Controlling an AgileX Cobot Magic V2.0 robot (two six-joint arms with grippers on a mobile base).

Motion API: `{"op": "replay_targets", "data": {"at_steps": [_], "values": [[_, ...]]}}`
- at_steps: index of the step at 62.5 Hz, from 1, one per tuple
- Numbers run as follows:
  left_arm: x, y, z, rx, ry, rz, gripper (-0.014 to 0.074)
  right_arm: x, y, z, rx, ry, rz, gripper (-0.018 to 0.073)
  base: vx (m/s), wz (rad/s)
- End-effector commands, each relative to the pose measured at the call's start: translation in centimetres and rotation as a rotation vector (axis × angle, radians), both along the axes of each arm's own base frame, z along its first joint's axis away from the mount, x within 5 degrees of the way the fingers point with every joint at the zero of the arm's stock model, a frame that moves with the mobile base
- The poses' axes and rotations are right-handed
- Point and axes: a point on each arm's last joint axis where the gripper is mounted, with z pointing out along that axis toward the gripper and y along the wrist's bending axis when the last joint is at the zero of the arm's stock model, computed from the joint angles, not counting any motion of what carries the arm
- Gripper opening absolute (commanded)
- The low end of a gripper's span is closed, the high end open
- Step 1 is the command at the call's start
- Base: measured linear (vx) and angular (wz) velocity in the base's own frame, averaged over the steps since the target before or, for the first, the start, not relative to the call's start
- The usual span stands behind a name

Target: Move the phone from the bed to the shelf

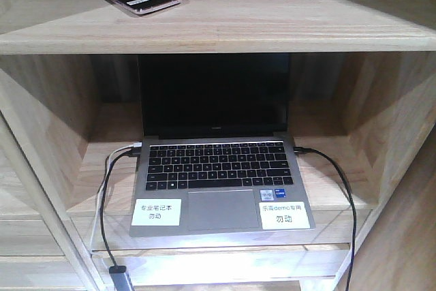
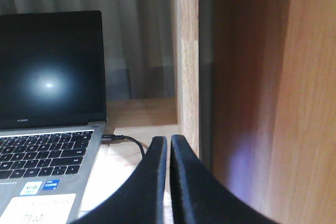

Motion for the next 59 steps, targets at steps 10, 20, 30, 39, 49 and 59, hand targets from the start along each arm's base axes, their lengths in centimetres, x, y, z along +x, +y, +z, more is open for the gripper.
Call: {"op": "replay_targets", "data": {"at_steps": [10,20,30,39,49,59], "values": [[0.03,0.01,0.5,-0.005,-0.075,0.0,0.0001,-0.04,-0.08,0.43,-0.016,-0.081,-0.012,-0.0005,0.0,0.0],[0.03,0.01,0.5,-0.005,-0.075,0.0,0.0001,-0.04,-0.08,0.43,-0.016,-0.081,-0.012,-0.0005,0.0,0.0],[0.03,0.01,0.5,-0.005,-0.075,0.0,0.0001,-0.04,-0.08,0.43,-0.016,-0.081,-0.012,-0.0005,0.0,0.0],[0.03,0.01,0.5,-0.005,-0.075,0.0,0.0001,-0.04,-0.08,0.43,-0.016,-0.081,-0.012,-0.0005,0.0,0.0],[0.03,0.01,0.5,-0.005,-0.075,0.0,0.0001,-0.04,-0.08,0.43,-0.016,-0.081,-0.012,-0.0005,0.0,0.0],[0.03,0.01,0.5,-0.005,-0.075,0.0,0.0001,-0.04,-0.08,0.43,-0.016,-0.081,-0.012,-0.0005,0.0,0.0]]}}
